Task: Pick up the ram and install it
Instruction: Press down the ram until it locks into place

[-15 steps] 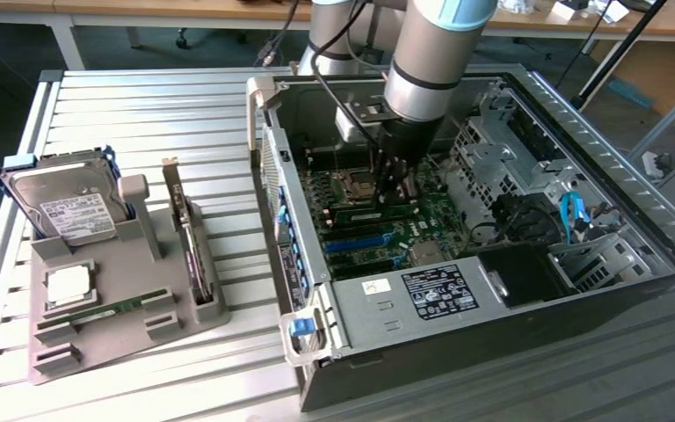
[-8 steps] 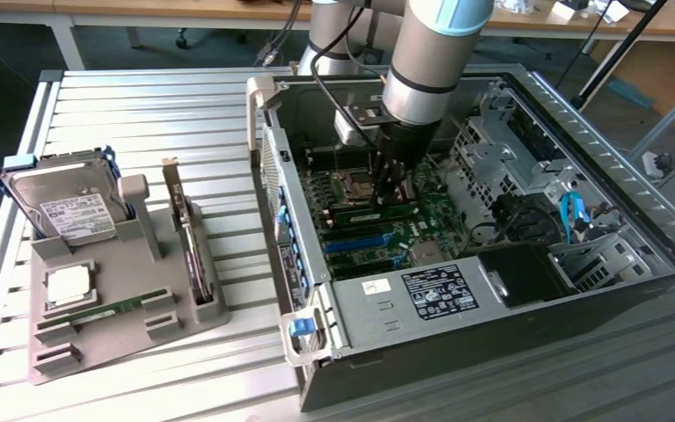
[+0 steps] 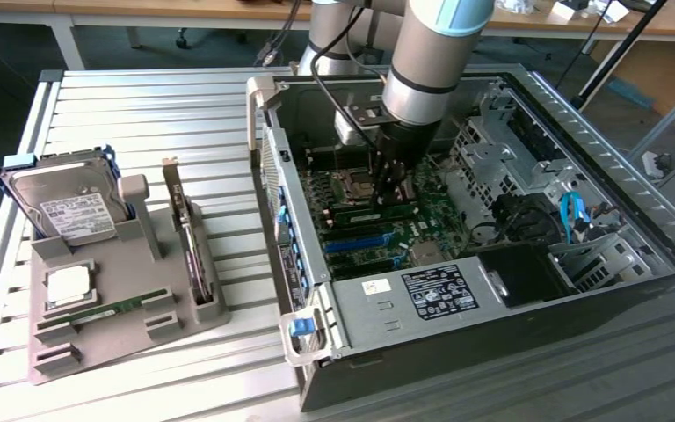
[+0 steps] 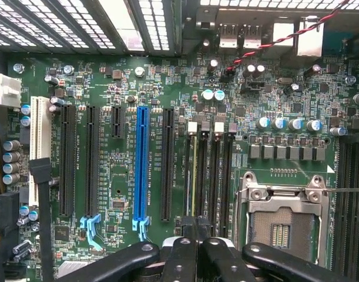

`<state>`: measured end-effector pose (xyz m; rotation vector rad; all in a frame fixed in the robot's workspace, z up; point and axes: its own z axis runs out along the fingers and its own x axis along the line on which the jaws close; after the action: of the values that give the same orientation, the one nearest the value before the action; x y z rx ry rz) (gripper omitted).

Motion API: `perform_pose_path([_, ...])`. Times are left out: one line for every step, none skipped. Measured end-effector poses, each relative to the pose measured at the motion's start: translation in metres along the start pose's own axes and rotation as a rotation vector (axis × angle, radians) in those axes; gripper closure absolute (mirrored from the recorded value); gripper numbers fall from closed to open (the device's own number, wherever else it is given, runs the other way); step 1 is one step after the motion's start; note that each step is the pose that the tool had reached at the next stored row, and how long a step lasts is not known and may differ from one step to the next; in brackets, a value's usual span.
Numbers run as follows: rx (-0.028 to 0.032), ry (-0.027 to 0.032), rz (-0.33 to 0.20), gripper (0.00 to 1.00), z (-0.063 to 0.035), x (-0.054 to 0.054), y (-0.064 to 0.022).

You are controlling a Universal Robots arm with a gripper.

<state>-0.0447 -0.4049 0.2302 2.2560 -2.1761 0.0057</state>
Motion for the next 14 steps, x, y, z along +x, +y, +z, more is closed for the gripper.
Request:
perform_pose_path([0.0002,-0.0003,0.000,0.89,-0.0011,-0.0001,-0.0001])
perform_pose_path([0.0001,0.0001,0.000,0.89,-0.0022,-0.0002,-0.0001])
perform_pose_path([-0.0002,0.0013,0.000,0.89,-0.0028,-0.0001,-0.0001])
perform_pose_path([-0.0005,0.0021,0.000,0.89,-0.0032,0.0001,0.0000])
perform_pose_path([-0.0005,0.0022,0.000,0.89,-0.0034,0.0000,0.0000])
perform_pose_path([-0.0004,0.0026,0.000,0.89,-0.0035,0.0000,0.0000])
perform_pose_path([-0.0006,0.0033,0.000,0.89,-0.0037,0.0000,0.0000])
perform_pose_path([-0.0006,0.0042,0.000,0.89,-0.0037,0.0000,0.0000])
perform_pose_path([-0.0008,0.0088,0.000,0.89,-0.0036,0.0000,0.0001])
perform_pose_path([-0.0012,0.0157,0.000,0.89,-0.0029,0.0000,0.0001])
perform_pose_path([-0.0016,0.0216,0.000,0.89,-0.0019,0.0001,0.0001])
perform_pose_path([-0.0021,0.0273,0.000,0.89,-0.0009,0.0002,0.0001])
perform_pose_path([-0.0024,0.0315,0.000,0.89,-0.0001,0.0002,0.0001])
perform_pose_path([-0.0026,0.0373,0.000,0.89,0.0014,0.0002,0.0002])
